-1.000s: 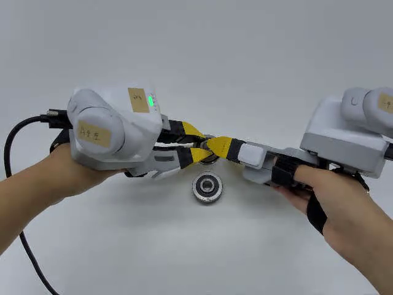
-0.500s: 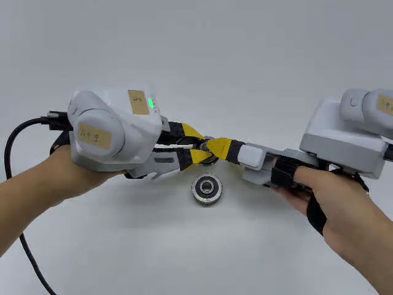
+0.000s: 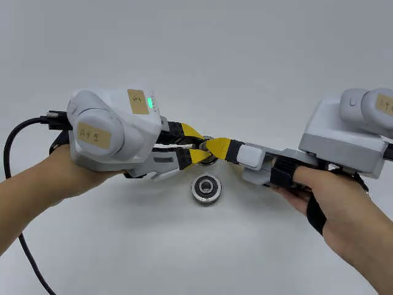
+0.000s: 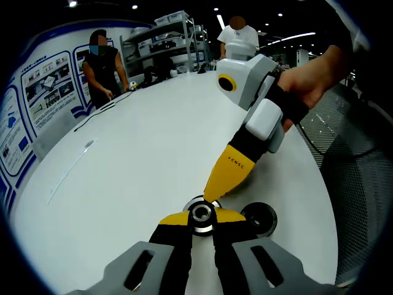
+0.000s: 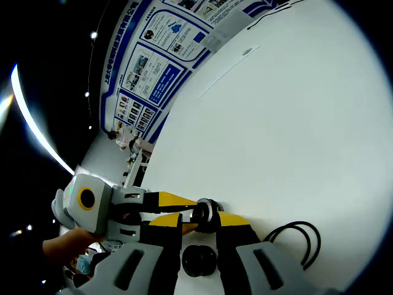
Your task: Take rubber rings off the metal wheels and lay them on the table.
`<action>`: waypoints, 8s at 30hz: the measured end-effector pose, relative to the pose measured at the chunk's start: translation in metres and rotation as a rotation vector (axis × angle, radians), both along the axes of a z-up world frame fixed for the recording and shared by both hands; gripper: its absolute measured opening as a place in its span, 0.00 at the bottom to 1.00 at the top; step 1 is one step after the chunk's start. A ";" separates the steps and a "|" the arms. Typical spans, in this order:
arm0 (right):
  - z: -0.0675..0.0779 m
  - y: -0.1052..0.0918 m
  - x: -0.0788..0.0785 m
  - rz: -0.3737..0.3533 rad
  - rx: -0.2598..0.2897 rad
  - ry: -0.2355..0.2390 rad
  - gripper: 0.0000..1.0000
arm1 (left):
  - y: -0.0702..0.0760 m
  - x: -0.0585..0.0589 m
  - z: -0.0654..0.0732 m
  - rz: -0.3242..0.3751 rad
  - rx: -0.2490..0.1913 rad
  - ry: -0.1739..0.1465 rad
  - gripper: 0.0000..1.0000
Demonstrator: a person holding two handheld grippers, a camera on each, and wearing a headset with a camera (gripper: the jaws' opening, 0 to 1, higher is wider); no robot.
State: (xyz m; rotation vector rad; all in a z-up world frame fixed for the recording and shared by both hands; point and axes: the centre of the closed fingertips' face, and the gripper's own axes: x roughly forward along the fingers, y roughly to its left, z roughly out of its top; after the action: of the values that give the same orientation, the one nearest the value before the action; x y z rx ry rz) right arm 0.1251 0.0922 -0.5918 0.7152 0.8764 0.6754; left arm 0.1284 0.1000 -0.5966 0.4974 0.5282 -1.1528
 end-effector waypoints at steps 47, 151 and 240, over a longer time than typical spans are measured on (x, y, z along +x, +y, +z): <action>-0.010 -0.005 0.002 0.044 -0.180 -0.033 0.02 | 0.000 0.001 0.000 -0.003 0.001 -0.003 0.12; 0.030 0.005 0.012 -0.055 0.022 0.015 0.02 | 0.028 0.007 0.040 0.101 -0.096 -0.077 0.20; 0.012 -0.019 -0.020 0.080 -0.031 -0.051 0.28 | 0.009 0.006 0.005 0.073 -0.003 0.004 0.14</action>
State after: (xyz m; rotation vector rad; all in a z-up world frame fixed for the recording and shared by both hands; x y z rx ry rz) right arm 0.1050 0.0728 -0.5795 0.6355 0.8702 0.7471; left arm 0.1347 0.1091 -0.5911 0.4698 0.5439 -1.0844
